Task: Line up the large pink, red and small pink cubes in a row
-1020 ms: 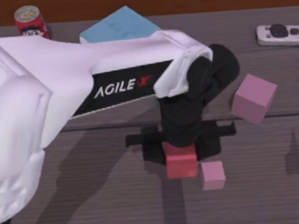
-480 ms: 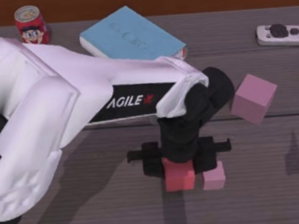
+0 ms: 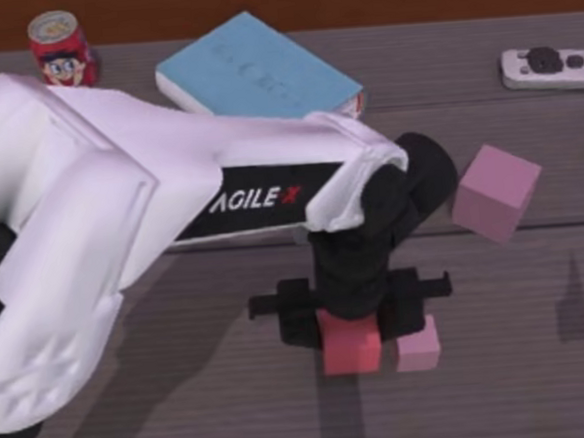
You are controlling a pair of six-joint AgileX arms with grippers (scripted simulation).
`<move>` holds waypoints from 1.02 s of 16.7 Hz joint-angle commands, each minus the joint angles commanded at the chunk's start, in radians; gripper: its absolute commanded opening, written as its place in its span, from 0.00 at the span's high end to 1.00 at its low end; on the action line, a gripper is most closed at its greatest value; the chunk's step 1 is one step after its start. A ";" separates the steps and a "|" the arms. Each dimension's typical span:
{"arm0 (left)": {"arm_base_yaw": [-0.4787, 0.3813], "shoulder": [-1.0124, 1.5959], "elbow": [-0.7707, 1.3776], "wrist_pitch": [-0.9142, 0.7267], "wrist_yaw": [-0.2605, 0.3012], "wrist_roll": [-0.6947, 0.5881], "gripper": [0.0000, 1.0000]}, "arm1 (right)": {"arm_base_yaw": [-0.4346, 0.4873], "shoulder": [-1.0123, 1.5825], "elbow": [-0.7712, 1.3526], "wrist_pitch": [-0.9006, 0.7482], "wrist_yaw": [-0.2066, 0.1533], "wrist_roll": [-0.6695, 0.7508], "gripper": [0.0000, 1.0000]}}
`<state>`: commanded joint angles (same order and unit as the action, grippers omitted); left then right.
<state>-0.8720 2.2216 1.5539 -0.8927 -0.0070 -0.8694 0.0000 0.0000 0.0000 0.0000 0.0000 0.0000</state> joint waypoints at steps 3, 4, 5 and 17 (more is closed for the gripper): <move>0.000 0.000 0.000 0.000 0.000 0.000 0.25 | 0.000 0.000 0.000 0.000 0.000 0.000 0.00; 0.000 0.000 0.000 0.000 0.000 0.000 0.17 | 0.000 0.000 0.000 0.000 0.000 0.000 0.00; 0.000 0.000 0.000 0.000 0.000 0.000 0.10 | 0.000 0.000 0.000 0.000 0.000 0.000 0.00; 0.000 -0.007 0.014 -0.017 0.002 0.002 0.00 | 0.000 0.000 0.000 0.000 0.000 0.000 0.00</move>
<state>-0.8719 2.2142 1.5676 -0.9099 -0.0053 -0.8678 0.0000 0.0000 0.0000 0.0000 0.0000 0.0000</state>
